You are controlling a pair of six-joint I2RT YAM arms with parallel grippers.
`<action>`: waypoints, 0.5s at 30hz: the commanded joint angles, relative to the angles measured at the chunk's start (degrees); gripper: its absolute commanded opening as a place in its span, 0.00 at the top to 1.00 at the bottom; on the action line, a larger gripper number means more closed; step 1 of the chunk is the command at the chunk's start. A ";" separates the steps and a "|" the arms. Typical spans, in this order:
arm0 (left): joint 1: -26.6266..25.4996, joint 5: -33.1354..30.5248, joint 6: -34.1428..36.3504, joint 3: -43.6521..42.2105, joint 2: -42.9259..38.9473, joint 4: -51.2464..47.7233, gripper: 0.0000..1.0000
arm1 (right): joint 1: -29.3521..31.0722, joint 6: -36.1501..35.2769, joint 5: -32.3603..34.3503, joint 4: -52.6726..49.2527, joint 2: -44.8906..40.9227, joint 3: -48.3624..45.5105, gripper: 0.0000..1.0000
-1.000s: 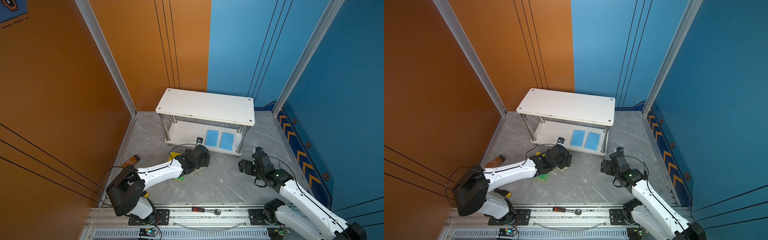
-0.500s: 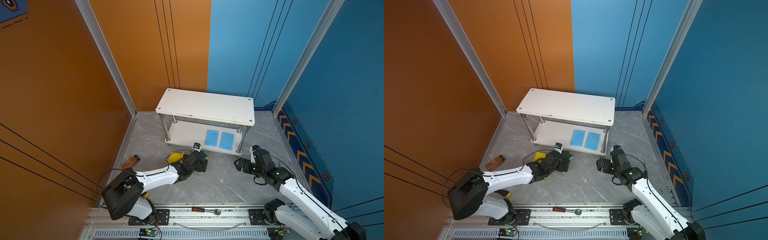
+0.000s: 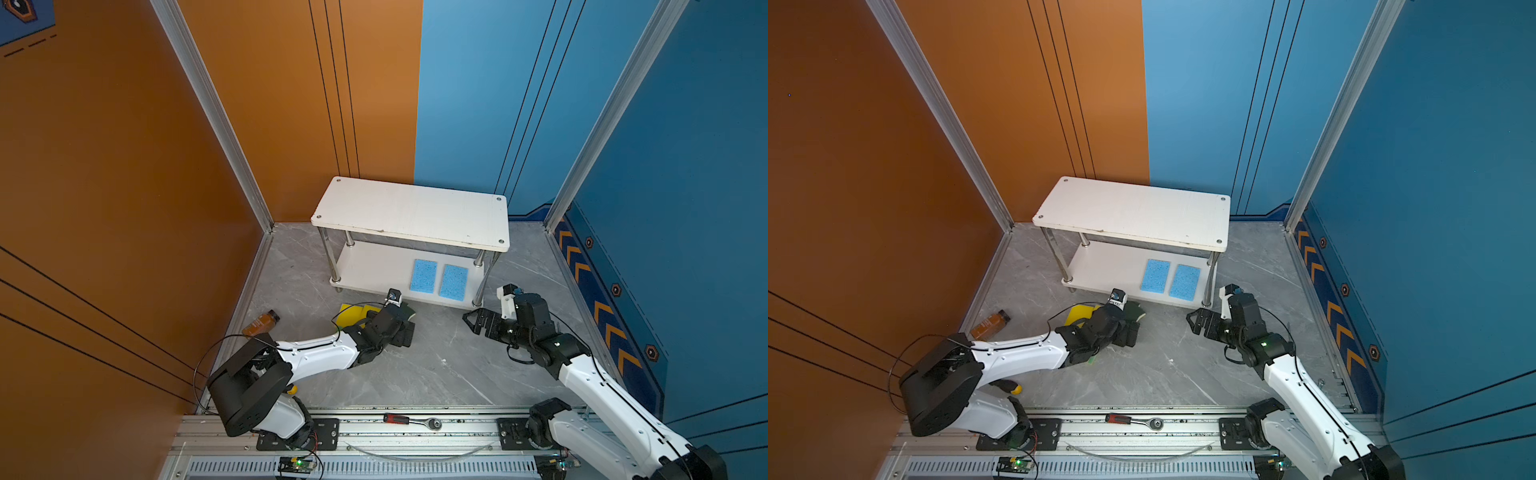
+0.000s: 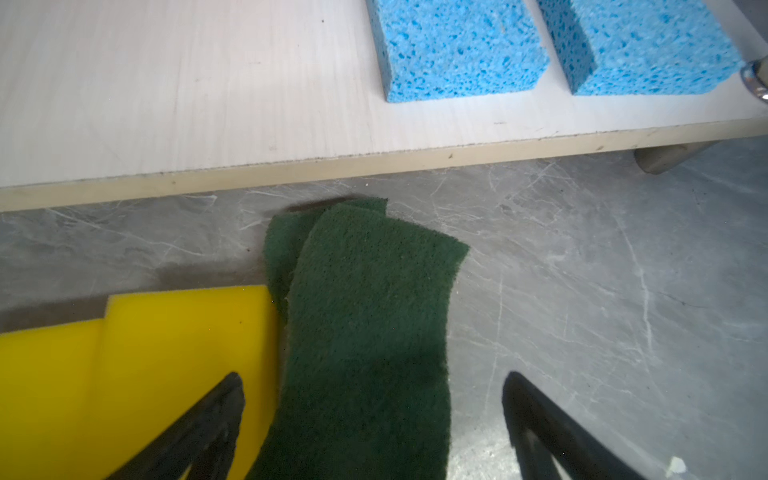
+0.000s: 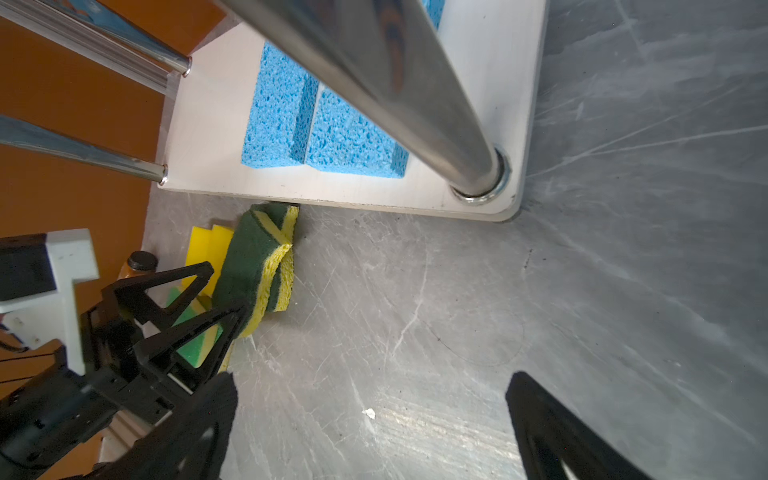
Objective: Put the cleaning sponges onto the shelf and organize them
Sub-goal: 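Draw the left gripper back out from under the shelf toward the table sponges, then lower the left gripper and close it on a green-and-yellow scrub sponge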
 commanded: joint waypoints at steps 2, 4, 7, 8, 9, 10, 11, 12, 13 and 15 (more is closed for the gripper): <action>-0.27 -0.86 0.03 -1.10 0.09 -0.63 0.02 | -1.07 1.19 -4.13 2.44 -0.03 -1.52 0.00; -0.24 -1.73 -0.72 -1.17 0.31 -1.42 0.02 | -1.33 1.38 -4.09 2.70 0.09 -1.80 0.00; -0.39 -1.47 -0.56 -1.13 0.68 -1.48 0.02 | -1.43 1.72 -4.22 3.31 0.21 -2.24 0.00; -0.34 -1.54 -0.56 -1.09 0.91 -1.46 0.02 | -1.52 1.76 -4.22 3.50 0.43 -2.33 0.00; -0.33 -1.51 -0.56 -1.11 1.35 -1.48 0.02 | -1.51 1.87 -4.22 3.66 0.58 -2.44 0.00; -0.30 -1.56 -0.56 -1.02 1.73 -1.48 0.02 | -1.52 1.93 -4.27 3.80 0.67 -2.52 0.00; -0.40 -1.48 -0.56 -1.01 2.19 -1.48 0.02 | -1.52 2.05 -4.31 4.02 0.80 -2.57 0.00; -0.38 -1.47 -0.56 -0.71 2.66 -1.48 0.02 | -1.52 2.03 -4.31 4.18 0.89 -2.61 0.00; -0.40 -1.39 -0.63 -0.51 2.98 -1.48 0.02 | -1.52 2.14 -4.31 4.24 0.96 -2.70 0.00; -0.55 -1.22 -0.72 -0.27 3.77 -1.48 0.02 | -1.59 2.11 -4.31 4.35 1.07 -2.74 0.00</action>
